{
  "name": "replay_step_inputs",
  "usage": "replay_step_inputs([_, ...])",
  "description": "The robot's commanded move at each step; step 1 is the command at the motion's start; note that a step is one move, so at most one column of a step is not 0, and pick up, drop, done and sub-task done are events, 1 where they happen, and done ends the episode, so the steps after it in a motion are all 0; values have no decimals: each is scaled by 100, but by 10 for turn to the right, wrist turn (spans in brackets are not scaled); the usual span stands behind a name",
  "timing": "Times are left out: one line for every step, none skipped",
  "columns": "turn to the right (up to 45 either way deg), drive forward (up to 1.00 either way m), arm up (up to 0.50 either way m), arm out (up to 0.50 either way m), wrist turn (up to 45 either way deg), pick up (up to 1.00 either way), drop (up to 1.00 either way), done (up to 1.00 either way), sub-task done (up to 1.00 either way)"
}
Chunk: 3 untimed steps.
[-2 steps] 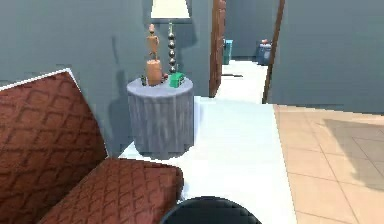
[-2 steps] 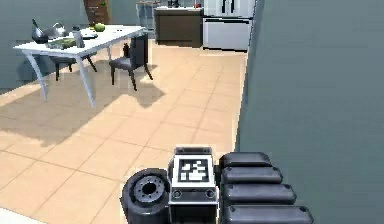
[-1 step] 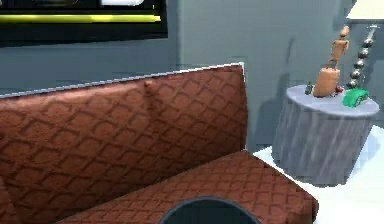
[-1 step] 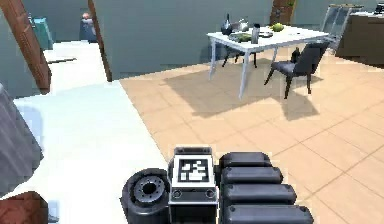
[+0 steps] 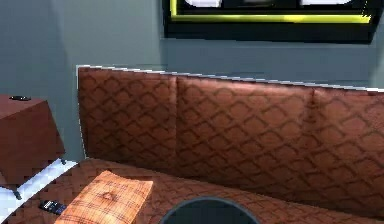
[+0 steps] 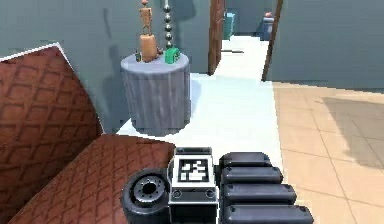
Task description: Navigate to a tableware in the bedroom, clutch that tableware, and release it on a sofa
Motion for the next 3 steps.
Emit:
replay_step_inputs([-450,0,0,0,0,0,0,0,0])
replay_step_inputs([-120,0,0,0,0,0,0,0,0])
replay_step_inputs([0,0,0,38,0,0,0,0,0])
